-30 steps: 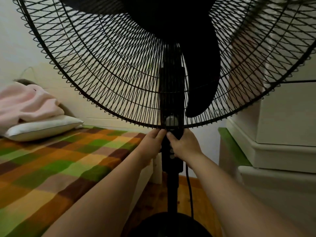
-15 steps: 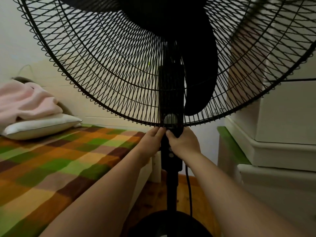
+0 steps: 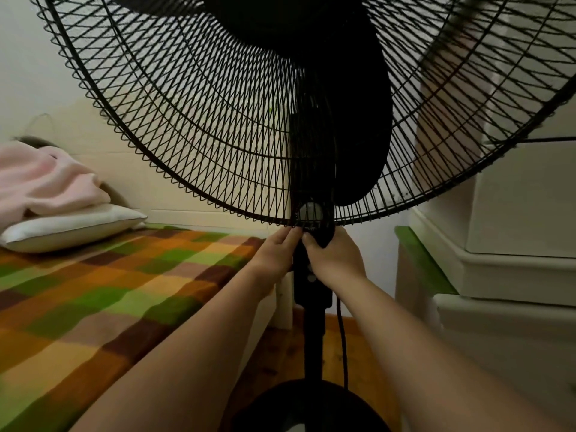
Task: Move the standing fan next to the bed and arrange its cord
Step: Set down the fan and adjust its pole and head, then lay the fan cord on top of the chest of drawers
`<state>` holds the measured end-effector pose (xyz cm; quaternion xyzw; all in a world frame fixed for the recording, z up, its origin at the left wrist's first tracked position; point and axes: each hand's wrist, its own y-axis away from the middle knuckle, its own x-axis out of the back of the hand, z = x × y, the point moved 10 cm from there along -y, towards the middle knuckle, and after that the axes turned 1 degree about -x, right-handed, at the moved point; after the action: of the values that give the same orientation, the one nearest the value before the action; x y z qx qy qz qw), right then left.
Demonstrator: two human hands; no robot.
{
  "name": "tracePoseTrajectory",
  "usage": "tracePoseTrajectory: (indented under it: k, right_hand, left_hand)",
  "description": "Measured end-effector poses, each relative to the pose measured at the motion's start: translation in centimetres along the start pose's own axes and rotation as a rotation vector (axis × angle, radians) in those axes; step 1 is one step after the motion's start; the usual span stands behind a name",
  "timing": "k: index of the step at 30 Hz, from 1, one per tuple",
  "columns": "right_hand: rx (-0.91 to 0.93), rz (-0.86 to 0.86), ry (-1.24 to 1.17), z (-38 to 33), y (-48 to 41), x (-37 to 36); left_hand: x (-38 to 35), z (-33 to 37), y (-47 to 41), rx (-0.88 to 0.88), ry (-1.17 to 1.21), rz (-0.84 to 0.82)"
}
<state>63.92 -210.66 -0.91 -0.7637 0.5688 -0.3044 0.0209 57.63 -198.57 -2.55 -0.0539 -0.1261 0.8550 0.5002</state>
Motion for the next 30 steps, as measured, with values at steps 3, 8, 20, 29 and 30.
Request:
tracePoseTrajectory:
  k: [3,8,20,29,30]
  right_hand:
    - [-0.01,-0.032,-0.093,0.4,0.7,0.5]
    - [-0.057,-0.062,-0.142,3.1,2.7,2.1]
    - [-0.094,-0.071,-0.296,11.2,9.2,4.2]
    - [-0.167,-0.3,-0.285,13.9,9.6,4.7]
    - [-0.18,-0.352,-0.289,14.4,9.7,4.7]
  left_hand:
    - [-0.3,0.2,0.4,-0.024,-0.008,0.032]
    - [-0.6,-1.5,2.6,-0.012,-0.062,0.058]
    - [-7.3,-4.9,11.3,-0.274,-0.57,0.115]
    - [-14.0,-5.5,10.1,-0.467,-1.019,-0.23]
    - [-13.9,-5.4,9.9,-0.485,-1.036,-0.212]
